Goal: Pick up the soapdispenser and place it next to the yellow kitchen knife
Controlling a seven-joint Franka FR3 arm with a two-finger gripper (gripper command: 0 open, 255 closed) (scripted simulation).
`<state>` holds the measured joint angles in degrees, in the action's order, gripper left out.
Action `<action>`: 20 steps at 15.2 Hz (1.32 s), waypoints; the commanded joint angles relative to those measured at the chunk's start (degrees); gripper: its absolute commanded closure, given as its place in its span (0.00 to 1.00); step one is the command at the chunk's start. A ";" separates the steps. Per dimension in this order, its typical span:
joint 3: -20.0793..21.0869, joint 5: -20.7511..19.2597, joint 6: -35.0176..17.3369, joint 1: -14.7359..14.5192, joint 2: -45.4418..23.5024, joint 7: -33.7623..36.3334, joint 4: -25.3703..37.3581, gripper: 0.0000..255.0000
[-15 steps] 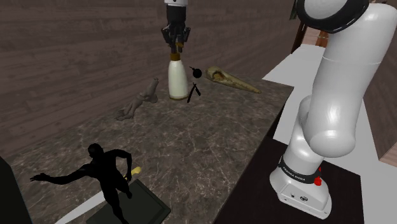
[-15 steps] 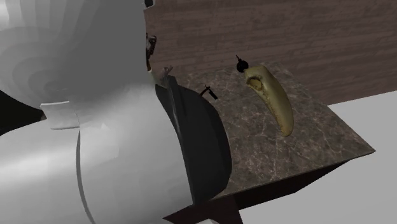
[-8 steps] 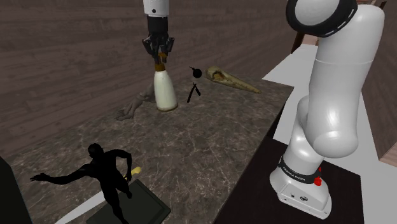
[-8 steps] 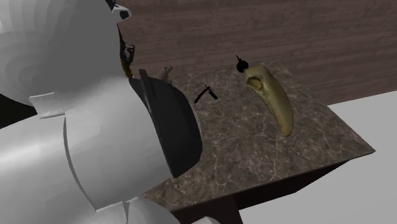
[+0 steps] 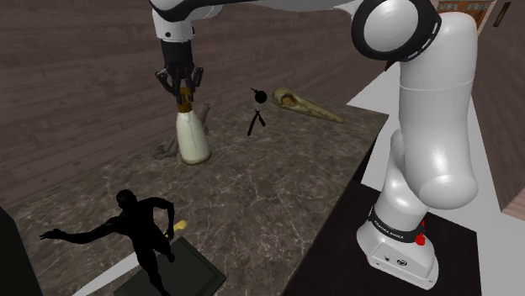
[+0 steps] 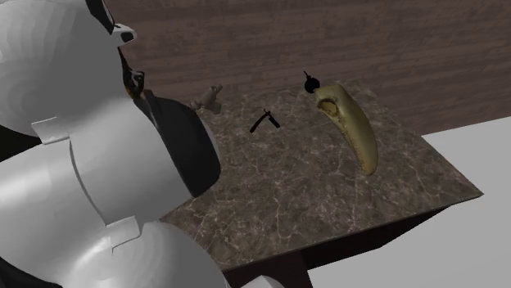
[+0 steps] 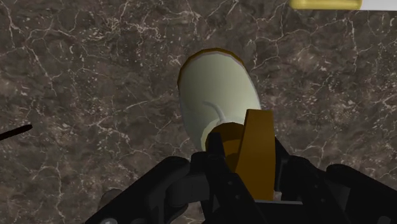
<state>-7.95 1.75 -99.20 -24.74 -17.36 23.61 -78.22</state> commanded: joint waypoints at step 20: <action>2.36 0.10 -8.46 -4.62 -13.95 7.22 5.48 1.00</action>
<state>-5.61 1.86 -106.77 -29.31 -31.38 30.80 -71.85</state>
